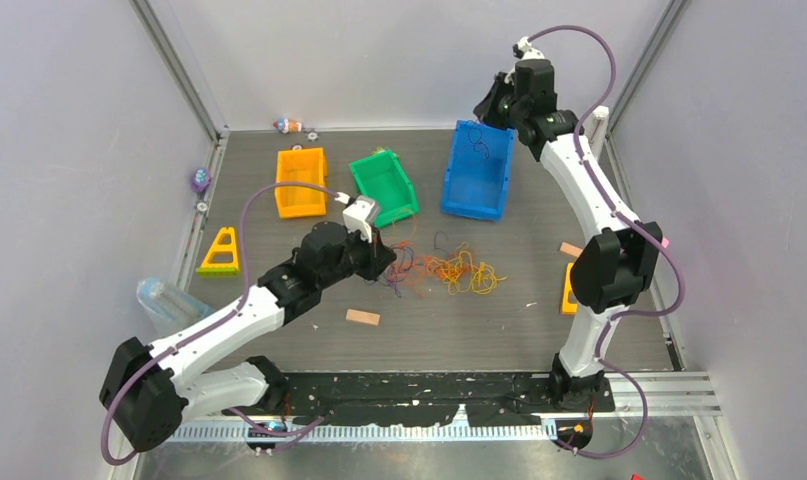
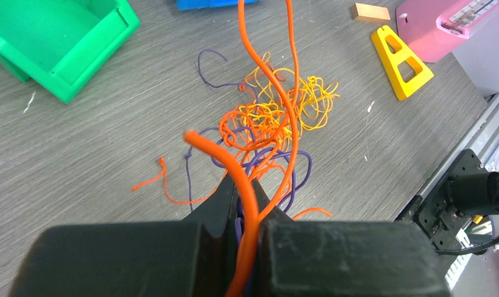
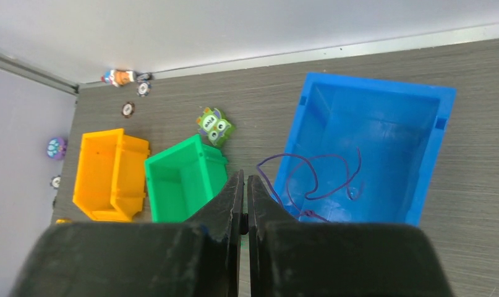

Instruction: Untangle the cables

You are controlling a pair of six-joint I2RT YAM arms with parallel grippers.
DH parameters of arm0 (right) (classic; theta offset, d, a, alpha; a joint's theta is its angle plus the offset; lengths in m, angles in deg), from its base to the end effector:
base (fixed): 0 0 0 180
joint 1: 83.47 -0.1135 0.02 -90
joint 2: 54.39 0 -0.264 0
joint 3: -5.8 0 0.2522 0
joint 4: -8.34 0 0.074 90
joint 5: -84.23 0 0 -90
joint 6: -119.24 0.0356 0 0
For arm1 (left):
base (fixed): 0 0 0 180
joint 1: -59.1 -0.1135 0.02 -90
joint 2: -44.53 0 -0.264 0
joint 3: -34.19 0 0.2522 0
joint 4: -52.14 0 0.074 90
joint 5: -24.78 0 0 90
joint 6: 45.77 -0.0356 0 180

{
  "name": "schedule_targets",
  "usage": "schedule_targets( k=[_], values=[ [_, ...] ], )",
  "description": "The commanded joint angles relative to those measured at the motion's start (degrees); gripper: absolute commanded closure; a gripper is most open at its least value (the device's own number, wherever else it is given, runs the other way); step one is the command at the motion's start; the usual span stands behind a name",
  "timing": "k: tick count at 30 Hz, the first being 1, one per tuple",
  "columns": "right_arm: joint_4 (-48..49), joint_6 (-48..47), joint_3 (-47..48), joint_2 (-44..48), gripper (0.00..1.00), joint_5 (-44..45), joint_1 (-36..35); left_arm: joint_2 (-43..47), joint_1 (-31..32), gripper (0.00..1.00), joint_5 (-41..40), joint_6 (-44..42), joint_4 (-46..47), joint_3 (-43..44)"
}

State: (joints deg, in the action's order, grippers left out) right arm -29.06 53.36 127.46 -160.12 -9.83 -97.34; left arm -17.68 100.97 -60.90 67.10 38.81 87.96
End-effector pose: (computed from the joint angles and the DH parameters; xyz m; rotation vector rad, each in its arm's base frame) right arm 0.4227 0.1070 0.3968 0.1291 1.9744 0.5049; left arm 0.1829 -0.1676 0.2694 0.3880 2.0029 -0.8047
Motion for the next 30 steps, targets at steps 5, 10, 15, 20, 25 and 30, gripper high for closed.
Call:
schedule_targets(
  k=[5, 10, 15, 20, 25, 30],
  values=[
    [1.87, -2.52, -0.41, -3.89, 0.19, 4.76, 0.69, 2.90, -0.29, 1.00, -1.92, -3.50, -4.16, 4.73],
    [3.88, -4.30, -7.16, 0.03, 0.04, 0.20, 0.60, 2.07, -0.37, 1.00, -2.20, -4.79, -6.71, 6.92],
    [9.71, -6.90, -25.02, 12.23, 0.09, -8.52, -1.11, 1.48, -0.59, 1.00, -2.59, -4.89, -7.26, 7.16],
    [13.20, -6.06, -44.21, 23.06, 0.14, -8.94, -3.44, 0.67, -1.49, 1.00, -2.34, -4.17, -6.97, 6.84],
    [11.87, -6.12, -60.29, 32.90, 0.28, -5.74, -7.67, 0.01, -2.10, 1.00, -2.23, -3.76, -6.60, 6.04],
    [11.64, -4.57, -68.28, 37.42, 0.43, -0.47, -8.53, -0.40, -2.57, 1.00, -2.03, -2.70, -6.05, 4.92]
  ],
)
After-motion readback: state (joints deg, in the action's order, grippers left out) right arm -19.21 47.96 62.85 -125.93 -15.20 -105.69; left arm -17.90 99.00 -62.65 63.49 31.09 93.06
